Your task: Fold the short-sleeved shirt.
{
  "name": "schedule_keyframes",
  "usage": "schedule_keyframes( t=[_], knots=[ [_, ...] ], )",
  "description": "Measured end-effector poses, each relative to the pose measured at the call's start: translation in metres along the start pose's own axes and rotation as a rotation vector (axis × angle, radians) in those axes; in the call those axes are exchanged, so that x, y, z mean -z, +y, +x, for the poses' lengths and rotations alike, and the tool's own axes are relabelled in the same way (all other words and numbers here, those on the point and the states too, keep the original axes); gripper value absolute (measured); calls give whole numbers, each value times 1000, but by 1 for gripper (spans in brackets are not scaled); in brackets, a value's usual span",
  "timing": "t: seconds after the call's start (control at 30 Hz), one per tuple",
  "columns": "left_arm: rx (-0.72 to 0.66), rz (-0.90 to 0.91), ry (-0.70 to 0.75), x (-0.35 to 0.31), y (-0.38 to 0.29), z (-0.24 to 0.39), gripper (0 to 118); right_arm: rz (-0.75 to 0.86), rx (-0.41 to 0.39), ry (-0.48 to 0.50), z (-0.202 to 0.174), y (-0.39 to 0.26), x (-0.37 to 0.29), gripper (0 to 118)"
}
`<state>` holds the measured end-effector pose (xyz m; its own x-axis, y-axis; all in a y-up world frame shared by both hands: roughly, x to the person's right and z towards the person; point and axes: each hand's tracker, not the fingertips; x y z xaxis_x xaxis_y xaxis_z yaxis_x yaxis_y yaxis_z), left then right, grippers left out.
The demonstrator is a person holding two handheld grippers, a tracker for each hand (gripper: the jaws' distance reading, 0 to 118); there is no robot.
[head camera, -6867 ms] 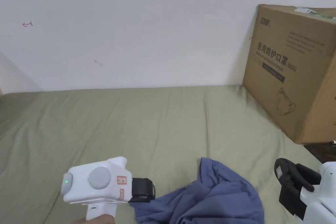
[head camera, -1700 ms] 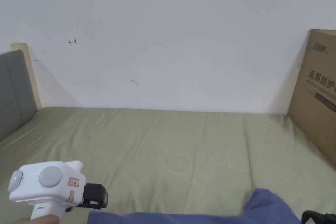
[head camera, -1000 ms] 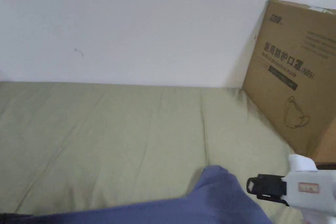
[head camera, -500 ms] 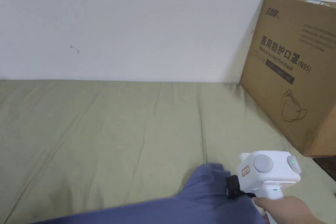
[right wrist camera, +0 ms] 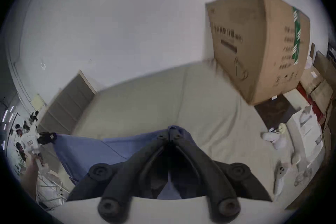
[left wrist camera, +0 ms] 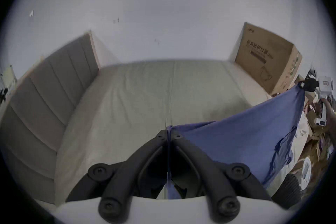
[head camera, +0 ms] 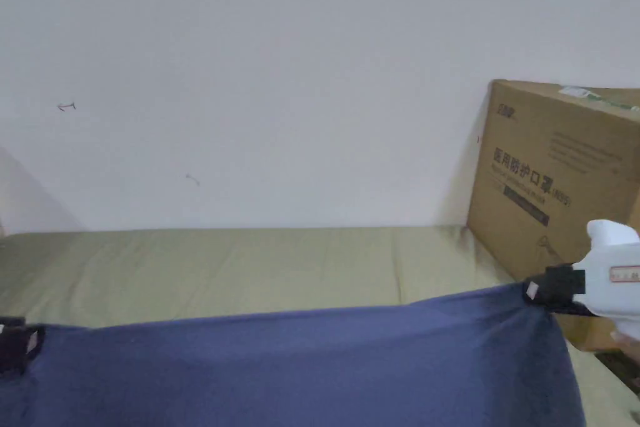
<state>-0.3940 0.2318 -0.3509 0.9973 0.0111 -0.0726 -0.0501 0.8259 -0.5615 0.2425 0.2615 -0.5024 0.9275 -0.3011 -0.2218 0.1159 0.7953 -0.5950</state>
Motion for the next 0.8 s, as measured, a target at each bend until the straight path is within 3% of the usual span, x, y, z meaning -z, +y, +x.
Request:
schedule_keyframes(
  t=[0.13,0.33,0.53,0.63,0.8],
  knots=[
    [-24,98,-25,-48,49,0,0,97,-51,-3,-32,36,-59,0],
    [29,175,18,-73,118,3,0,199,-97,-22,-63,100,-78,0],
    [-16,236,62,-42,181,-4,0,284,-124,-50,-92,170,-47,0],
    [-31,259,77,-16,211,-8,0,326,-92,-74,-97,203,-14,0],
    [-29,312,122,35,253,-6,0,366,-149,-138,-113,256,37,0]
  ],
)
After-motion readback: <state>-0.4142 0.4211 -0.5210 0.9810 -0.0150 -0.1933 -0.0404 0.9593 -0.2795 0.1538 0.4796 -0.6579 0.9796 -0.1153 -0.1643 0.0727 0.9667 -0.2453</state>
